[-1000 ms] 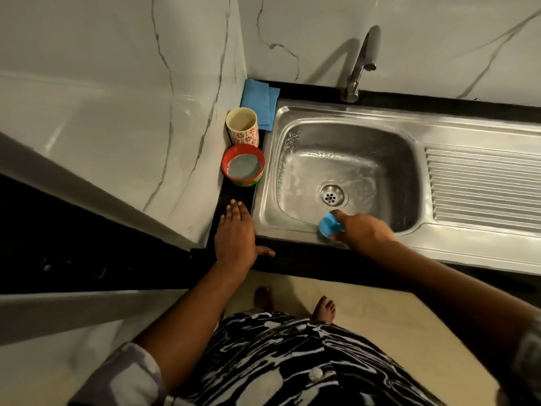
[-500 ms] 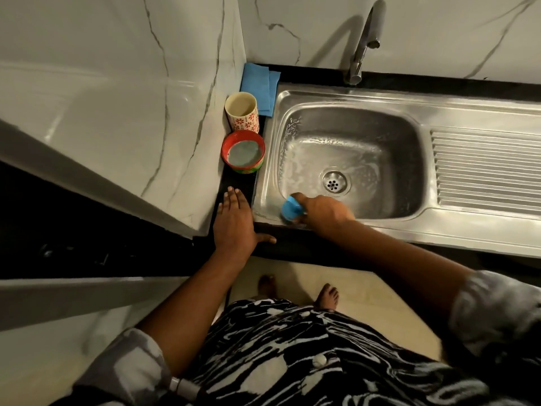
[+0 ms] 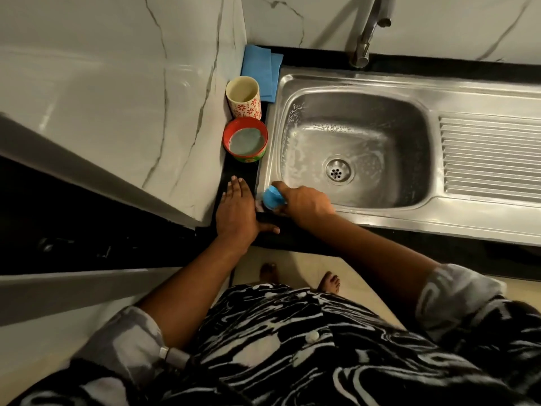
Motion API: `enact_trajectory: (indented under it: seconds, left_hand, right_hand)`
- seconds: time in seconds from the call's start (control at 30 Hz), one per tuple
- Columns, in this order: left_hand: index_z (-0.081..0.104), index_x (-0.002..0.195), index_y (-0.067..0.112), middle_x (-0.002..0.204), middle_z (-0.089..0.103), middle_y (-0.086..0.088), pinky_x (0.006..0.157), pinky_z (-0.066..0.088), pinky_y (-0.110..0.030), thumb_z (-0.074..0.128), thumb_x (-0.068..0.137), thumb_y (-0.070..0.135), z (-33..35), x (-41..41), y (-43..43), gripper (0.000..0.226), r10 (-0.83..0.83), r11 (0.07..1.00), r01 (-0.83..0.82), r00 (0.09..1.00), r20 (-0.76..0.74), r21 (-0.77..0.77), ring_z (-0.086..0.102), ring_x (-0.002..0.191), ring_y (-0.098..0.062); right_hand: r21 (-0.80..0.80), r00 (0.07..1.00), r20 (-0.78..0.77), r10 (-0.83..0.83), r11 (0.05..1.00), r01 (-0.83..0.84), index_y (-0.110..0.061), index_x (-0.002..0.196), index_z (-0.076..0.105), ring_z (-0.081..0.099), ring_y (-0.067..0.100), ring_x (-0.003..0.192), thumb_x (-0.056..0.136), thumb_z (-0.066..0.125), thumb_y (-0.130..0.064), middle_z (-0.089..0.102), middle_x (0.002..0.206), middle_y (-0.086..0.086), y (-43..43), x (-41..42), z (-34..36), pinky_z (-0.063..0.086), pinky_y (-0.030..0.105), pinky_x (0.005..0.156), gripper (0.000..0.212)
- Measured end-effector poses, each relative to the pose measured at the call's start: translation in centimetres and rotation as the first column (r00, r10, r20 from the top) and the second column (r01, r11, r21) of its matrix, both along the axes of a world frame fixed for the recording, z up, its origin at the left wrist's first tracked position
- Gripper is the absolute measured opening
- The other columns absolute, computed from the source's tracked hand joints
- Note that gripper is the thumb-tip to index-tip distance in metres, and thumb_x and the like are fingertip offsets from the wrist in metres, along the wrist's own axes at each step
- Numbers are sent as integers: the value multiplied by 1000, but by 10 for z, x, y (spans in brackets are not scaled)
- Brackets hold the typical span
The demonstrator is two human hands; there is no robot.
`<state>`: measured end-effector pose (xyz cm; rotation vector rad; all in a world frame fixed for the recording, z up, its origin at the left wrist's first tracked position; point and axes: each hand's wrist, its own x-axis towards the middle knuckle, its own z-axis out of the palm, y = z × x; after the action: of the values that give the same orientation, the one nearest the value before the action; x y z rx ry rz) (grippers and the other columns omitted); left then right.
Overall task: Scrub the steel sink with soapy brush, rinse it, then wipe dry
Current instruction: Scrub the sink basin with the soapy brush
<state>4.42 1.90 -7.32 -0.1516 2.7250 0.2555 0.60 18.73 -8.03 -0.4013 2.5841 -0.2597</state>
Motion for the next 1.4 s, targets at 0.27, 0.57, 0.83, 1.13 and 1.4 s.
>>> enact_trajectory:
  seconds: [0.27,0.57,0.83,1.13,1.4]
  left_hand:
    - [3,166,-1,175,5,-22,132,18,-44,79,52,88,1,-2,-2,164,-74,997,74,997,1,-20,10,163,-32]
    - [2,166,-2,175,3,-23,133,14,-44,85,52,83,3,-13,2,165,-159,987,160,987,20,-26,9,163,-32]
    - [9,166,-3,174,14,-23,132,19,-42,89,50,77,13,-11,44,162,-284,959,284,959,-10,-25,17,162,-33]
    - [7,166,-3,174,13,-22,130,23,-42,99,38,65,21,-7,118,171,-224,973,228,972,73,-40,17,162,-31]
    - [10,165,-3,174,13,-23,130,25,-42,92,40,75,26,9,157,170,-160,981,170,982,105,-92,20,161,-32]
  right_hand:
    - [173,972,31,-232,959,224,-39,145,36,69,39,97,95,61,-54,71,109,18,157,39,29,50,41,74,58]
    - [76,996,-22,-90,993,92,-34,150,29,71,32,96,99,63,-41,71,113,12,-6,7,-6,54,41,73,62]
    - [271,901,7,-433,868,415,-34,147,40,67,39,104,97,61,-54,67,118,20,214,51,33,49,43,80,58]
    - [112,976,53,-213,972,206,-29,146,42,68,35,106,99,59,-49,68,119,13,143,25,24,50,41,79,54]
    - [183,962,56,-268,950,254,-33,138,49,68,36,103,97,57,-58,69,116,15,300,35,32,51,41,80,48]
